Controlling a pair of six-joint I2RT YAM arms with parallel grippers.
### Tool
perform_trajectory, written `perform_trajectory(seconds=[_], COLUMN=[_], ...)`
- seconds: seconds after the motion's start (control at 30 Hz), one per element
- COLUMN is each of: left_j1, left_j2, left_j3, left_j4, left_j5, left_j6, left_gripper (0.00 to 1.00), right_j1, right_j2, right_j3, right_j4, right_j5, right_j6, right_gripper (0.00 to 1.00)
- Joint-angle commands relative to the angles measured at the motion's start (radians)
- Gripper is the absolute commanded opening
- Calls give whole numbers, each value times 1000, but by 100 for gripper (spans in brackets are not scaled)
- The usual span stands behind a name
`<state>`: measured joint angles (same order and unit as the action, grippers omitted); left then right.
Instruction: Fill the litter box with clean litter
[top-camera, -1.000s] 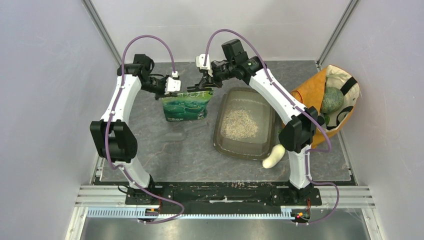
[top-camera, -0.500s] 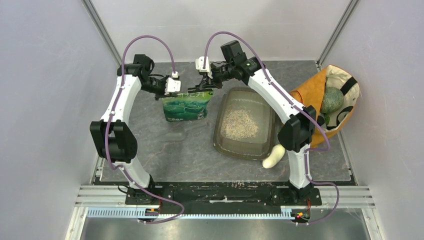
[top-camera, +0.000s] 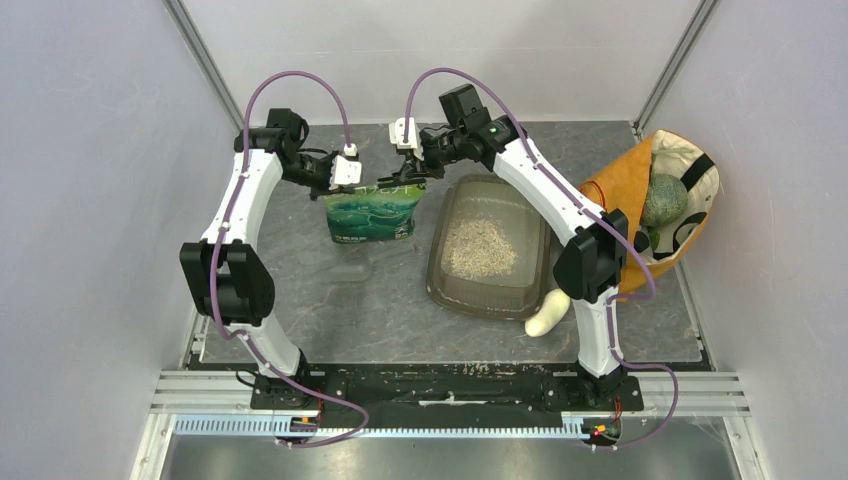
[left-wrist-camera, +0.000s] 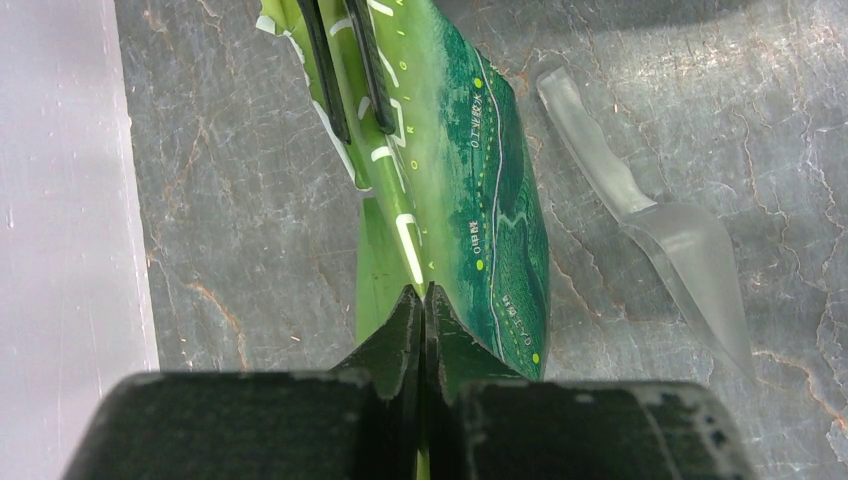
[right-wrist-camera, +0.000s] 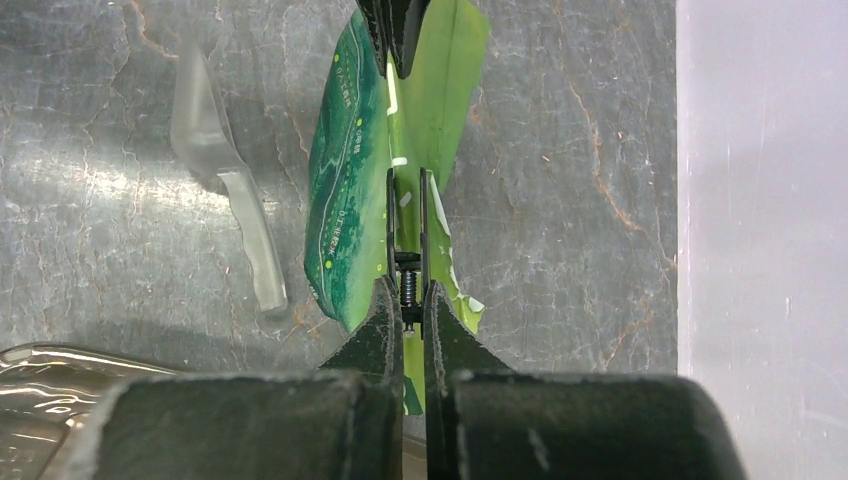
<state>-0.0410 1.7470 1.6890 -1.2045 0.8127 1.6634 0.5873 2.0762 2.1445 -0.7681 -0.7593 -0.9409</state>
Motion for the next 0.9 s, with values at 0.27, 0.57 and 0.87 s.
perform_trajectory(seconds=[0.27,0.57,0.87], left_j1=[-5,-5,-4], left_j2=[-29,-30,-23], left_j3=[4,1,0], left_j4=[-21,-21,-21], left_j5=[16,2,-13], left_j6=[48,54,68], left_gripper=[2,2,2], right_j1=[8,5,-37], right_j2=[26,37,27], right_j3=[-20,-72,-129], right_j4=[57,145,197], right_j5=[-27,-89,-156], right_j6=[-26,7,48], right_gripper=[0,0,0])
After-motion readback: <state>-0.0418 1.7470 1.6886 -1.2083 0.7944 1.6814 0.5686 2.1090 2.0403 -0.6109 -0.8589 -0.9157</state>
